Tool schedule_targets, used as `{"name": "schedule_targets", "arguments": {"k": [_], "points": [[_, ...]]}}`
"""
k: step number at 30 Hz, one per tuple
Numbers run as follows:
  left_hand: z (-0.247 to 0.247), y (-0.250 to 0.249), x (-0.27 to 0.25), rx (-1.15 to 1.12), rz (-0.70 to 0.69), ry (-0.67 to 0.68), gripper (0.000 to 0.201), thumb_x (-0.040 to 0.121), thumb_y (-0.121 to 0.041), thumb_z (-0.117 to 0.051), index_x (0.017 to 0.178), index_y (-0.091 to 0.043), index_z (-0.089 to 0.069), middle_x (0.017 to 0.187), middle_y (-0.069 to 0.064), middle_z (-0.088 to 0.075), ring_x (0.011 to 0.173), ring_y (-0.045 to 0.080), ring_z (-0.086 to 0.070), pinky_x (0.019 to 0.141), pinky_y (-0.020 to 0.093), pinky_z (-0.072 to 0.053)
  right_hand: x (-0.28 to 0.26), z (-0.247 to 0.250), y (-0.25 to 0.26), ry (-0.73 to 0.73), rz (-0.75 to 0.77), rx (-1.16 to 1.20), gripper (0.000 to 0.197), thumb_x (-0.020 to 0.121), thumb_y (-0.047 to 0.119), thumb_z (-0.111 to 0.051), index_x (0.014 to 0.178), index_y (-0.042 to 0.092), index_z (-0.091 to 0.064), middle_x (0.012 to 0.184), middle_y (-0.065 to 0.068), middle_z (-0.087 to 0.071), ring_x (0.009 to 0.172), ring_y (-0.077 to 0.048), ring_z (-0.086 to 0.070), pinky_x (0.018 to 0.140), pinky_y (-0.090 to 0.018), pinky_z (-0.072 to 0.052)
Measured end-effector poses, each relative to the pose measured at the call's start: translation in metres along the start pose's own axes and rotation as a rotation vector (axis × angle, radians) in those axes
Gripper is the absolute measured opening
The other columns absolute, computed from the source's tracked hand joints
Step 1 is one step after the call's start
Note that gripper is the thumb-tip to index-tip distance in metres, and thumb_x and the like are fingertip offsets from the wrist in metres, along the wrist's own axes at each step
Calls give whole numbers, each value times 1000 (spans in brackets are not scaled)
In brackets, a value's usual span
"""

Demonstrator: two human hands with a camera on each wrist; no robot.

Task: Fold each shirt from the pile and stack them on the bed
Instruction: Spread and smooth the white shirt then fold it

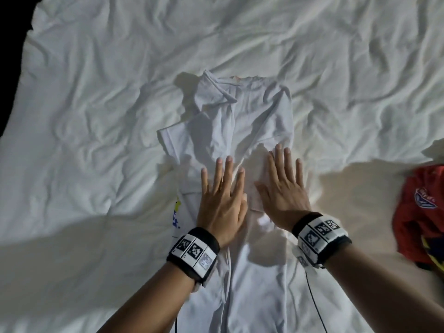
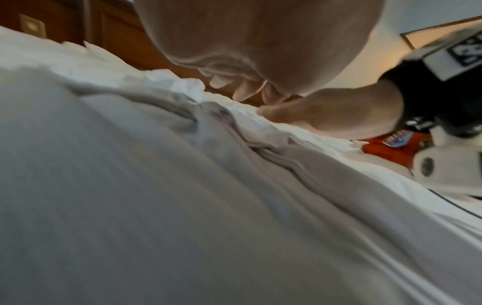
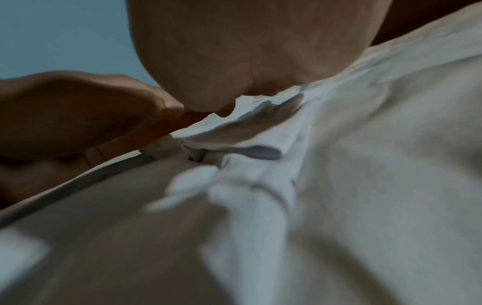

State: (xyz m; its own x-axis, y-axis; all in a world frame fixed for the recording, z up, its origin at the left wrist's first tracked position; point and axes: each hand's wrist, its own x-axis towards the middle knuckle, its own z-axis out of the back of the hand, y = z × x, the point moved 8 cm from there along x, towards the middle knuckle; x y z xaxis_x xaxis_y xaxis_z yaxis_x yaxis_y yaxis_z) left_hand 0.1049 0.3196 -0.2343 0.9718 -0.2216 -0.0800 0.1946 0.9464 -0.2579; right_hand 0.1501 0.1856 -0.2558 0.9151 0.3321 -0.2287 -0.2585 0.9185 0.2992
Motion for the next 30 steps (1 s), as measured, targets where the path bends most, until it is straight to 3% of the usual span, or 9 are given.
{"name": "schedule_targets", "arguments": {"k": [3, 5, 7, 11, 17, 21, 23, 25, 30], "points": [[25, 44, 18, -51, 148, -45, 58, 98, -20, -42, 155, -13, -39, 166, 23, -20, 155, 42, -13, 121, 66, -17, 22, 15, 7, -74, -66, 49, 65, 106, 43, -34, 159, 8, -22, 170, -14, -7, 157, -31, 0, 127, -50, 2], [38, 82, 37, -68, 280, 13, 62, 96, -14, -47, 157, -14, -34, 167, 23, -14, 155, 41, -13, 121, 62, -20, 42, 35, 22, -194, -43, 71, 46, 102, 33, -49, 142, 12, -50, 153, -13, -44, 142, -36, -36, 121, -54, -21], [46, 117, 55, -26, 351, 62, 70, 93, -9, -50, 159, -15, -27, 169, 20, -6, 155, 40, -9, 122, 60, -20, 60, 46, 42, -239, 19, 122, 28, 96, 24, -58, 120, 12, -66, 123, -11, -62, 113, -36, -54, 99, -53, -43], [34, 168, 81, -49, 346, 186, 69, 96, -14, -55, 157, -16, -23, 161, 17, -25, 149, 40, -23, 114, 61, -32, 67, 37, 99, -127, 249, 182, 8, 92, 19, -64, 94, 16, -71, 90, -3, -64, 88, -29, -61, 64, -40, -53], [35, 181, 88, -65, 396, 181, 48, 100, -35, -52, 142, -14, -46, 142, 13, -49, 133, 35, -41, 107, 55, -34, 42, -9, 139, 59, 368, 0, 47, 68, 52, -83, 105, 24, -71, 92, 0, -61, 78, -23, -61, 63, -34, -49], [37, 186, 87, -129, 440, 174, 22, 98, -36, -52, 98, -14, -52, 116, 14, -62, 112, 35, -54, 99, 50, -40, 40, -6, 142, -90, 406, -17, 13, 79, 27, -74, 86, 18, -69, 78, -2, -56, 67, -27, -60, 59, -34, -46], [42, 183, 86, -282, 447, 146, 27, 94, -32, -56, 79, -14, -43, 87, 10, -59, 87, 34, -55, 80, 41, -44, 36, 6, 140, -155, 341, 62, 8, 82, 20, -71, 88, 17, -67, 78, -1, -58, 64, -28, -60, 54, -33, -47], [53, 178, 85, -490, 452, 85, 38, 91, -27, -60, 68, -15, -32, 65, 2, -40, 65, 30, -38, 60, 37, -33, 29, 14, 134, -119, 153, 188, 12, 85, 24, -67, 95, 21, -62, 80, 7, -60, 63, -25, -61, 52, -33, -49], [82, 163, 90, -695, 402, 37, 48, 91, -24, -67, 66, -20, -26, 64, -5, -26, 61, 18, -23, 56, 36, -19, 0, -20, 130, 309, -433, 717, 45, 101, 44, -46, 81, 14, -73, 60, -3, -71, 52, -11, -62, 61, -32, -54]]}}
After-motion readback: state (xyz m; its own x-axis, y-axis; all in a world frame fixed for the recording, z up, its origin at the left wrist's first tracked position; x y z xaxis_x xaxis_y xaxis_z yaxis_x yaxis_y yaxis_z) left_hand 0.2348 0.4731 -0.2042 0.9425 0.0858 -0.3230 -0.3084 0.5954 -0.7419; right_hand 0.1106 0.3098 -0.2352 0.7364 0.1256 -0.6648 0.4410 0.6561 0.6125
